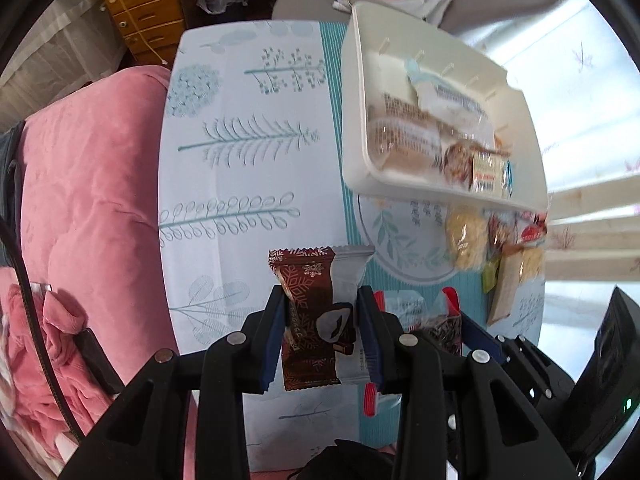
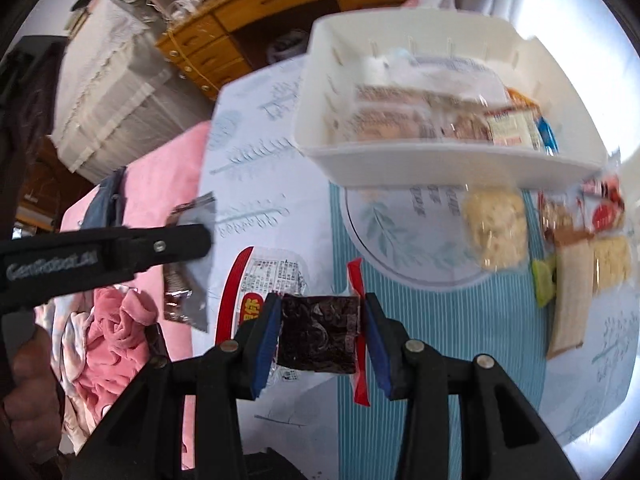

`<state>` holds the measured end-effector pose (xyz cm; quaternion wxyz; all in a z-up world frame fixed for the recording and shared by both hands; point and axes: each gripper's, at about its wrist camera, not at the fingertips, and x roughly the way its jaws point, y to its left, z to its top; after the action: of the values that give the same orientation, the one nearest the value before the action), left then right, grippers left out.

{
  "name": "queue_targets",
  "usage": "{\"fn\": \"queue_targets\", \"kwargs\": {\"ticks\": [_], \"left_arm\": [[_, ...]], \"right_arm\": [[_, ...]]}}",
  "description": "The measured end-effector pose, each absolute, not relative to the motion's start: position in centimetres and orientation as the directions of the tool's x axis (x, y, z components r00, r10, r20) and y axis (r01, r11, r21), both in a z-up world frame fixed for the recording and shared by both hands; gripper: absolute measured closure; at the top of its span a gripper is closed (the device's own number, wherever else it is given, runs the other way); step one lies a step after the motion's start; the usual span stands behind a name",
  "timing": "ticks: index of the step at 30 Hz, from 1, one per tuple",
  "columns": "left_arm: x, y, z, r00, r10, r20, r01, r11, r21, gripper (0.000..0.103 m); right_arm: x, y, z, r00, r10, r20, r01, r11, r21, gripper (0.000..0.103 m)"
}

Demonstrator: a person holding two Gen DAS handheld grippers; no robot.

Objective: Organize snacks
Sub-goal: 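Lift both held snacks into the white basket and open both tools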

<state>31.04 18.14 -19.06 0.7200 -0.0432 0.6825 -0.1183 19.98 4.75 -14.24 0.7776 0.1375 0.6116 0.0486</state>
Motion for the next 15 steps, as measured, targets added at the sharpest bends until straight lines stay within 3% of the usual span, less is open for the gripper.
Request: {"fn": "queue_targets", "kwargs": {"ticks": [15], "left_arm": [[32.1,12.5,-13.9,0.203,-0.241,-0.949,-0.061,0.964,-0.257,0.069]], "right_arm": [[22.0,-2.3,-8.8,0.390,0.293,-0.873,-0.076,0.955,0.286,0.062]]}}
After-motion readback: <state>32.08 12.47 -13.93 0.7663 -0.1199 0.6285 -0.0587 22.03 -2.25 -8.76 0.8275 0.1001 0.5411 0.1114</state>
